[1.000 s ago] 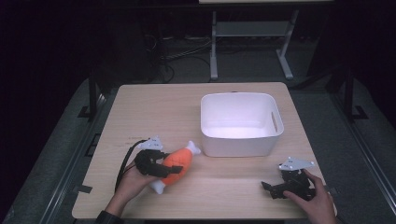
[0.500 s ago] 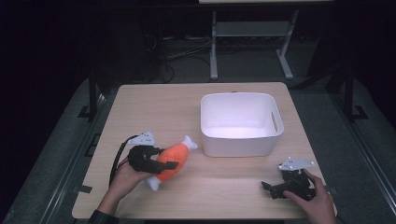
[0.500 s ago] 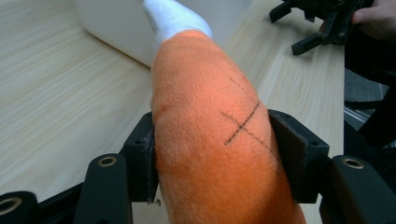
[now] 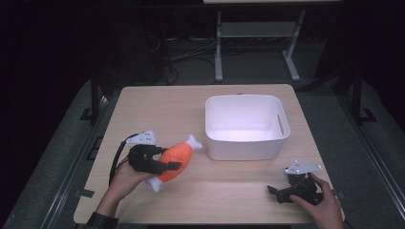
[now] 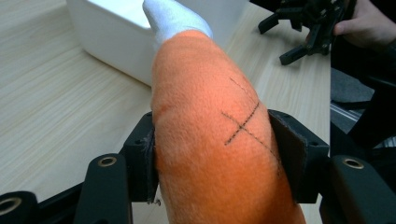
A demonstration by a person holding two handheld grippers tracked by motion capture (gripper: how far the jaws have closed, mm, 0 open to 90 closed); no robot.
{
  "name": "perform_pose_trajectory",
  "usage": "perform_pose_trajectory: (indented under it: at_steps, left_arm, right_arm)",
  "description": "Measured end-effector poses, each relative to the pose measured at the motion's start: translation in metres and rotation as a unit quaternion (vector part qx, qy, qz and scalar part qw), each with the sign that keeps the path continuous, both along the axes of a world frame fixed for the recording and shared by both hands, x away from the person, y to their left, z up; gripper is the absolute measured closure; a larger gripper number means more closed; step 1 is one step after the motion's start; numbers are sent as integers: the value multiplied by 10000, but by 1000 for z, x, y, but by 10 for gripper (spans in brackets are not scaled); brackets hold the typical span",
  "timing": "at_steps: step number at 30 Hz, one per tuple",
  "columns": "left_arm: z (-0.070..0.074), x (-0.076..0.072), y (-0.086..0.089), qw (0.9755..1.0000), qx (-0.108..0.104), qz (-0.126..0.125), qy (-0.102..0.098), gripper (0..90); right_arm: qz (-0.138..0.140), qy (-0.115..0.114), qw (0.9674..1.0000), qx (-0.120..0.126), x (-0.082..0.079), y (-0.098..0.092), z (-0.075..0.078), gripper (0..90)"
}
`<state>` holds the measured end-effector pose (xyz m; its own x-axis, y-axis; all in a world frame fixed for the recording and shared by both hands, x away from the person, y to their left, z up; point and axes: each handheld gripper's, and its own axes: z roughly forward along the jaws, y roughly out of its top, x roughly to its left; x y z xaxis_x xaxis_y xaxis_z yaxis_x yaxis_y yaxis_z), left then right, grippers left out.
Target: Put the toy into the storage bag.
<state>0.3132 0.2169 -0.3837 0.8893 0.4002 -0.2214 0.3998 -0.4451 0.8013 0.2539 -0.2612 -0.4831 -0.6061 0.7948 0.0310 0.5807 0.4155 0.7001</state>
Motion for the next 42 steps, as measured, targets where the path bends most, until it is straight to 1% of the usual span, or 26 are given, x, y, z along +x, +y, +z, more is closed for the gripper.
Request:
perform_pose_trajectory:
  at_steps: [2,7,10,11,12,14,18,27,34,42]
  left_arm:
    - [1,1,0,10000,3,-15,-9,396]
    - [9,4,-2,10000,4,-85,-9,396]
    - [12,5,-3,9999,18,-106,-46,396]
    - [17,6,-3,9999,-1,-122,-68,396]
    - [17,6,-3,9999,-1,-122,-68,396]
    - [24,8,-5,9998,7,-179,-125,396]
    - [32,12,-7,9997,-23,-223,-139,396]
    - [49,20,-16,9990,-35,-371,-249,396]
    - [56,28,-21,9988,-102,-419,-251,396]
    - [68,38,-32,9979,-128,-564,-300,396]
  right_arm:
    - [-1,0,10000,0,0,0,0,0]
    - [-2,0,10000,0,0,0,0,0]
    - [-2,1,10000,2,0,0,0,0]
    - [-2,1,10000,1,0,0,0,0]
    - [-4,3,10000,6,0,0,0,0]
    - [2,6,10000,11,0,0,0,0]
    - [10,2,10000,3,0,0,0,0]
    - [8,-7,10000,1,0,0,0,0]
    - [6,-8,10000,-2,0,0,0,0]
    - [8,-4,10000,-1,0,0,0,0]
